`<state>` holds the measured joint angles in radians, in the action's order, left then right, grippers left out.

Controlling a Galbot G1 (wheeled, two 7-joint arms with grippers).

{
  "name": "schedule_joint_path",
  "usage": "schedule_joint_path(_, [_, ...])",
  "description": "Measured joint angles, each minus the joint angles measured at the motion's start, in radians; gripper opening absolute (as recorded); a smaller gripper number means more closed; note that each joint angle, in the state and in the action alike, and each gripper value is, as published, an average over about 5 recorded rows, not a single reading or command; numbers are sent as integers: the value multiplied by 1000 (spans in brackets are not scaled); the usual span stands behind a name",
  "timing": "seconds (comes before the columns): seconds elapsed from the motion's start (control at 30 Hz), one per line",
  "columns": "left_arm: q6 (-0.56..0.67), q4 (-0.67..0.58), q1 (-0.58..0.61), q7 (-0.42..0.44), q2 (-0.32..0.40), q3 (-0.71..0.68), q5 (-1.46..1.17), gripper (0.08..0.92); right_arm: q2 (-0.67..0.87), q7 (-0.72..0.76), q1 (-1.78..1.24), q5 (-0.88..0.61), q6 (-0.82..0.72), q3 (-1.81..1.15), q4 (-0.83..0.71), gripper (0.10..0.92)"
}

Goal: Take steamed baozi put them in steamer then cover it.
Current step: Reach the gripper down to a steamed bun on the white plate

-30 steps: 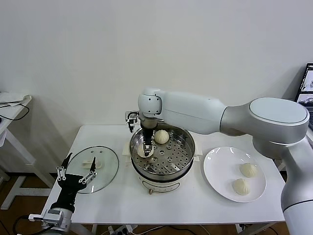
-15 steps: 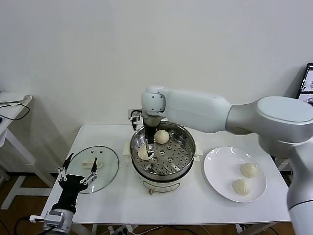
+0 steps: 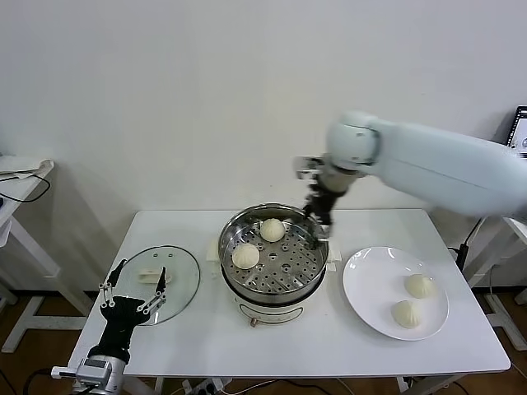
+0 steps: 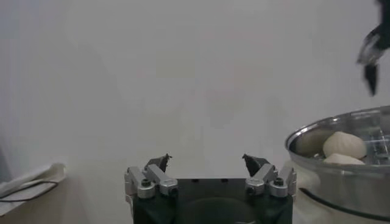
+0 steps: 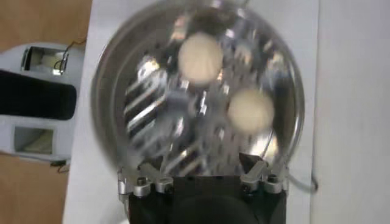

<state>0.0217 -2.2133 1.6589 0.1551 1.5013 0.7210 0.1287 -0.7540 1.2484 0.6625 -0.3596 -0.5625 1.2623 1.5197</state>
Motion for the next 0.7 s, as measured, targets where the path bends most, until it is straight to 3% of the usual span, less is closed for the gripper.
schedule_joint_path(0.33, [2, -8, 18, -3, 4, -10, 10, 823, 264, 57, -205, 175, 139, -126, 64, 823])
schedule_joint_path(0.7, [4, -4, 13, -7, 8, -21, 20, 823, 328, 62, -543, 373, 234, -378, 9, 823])
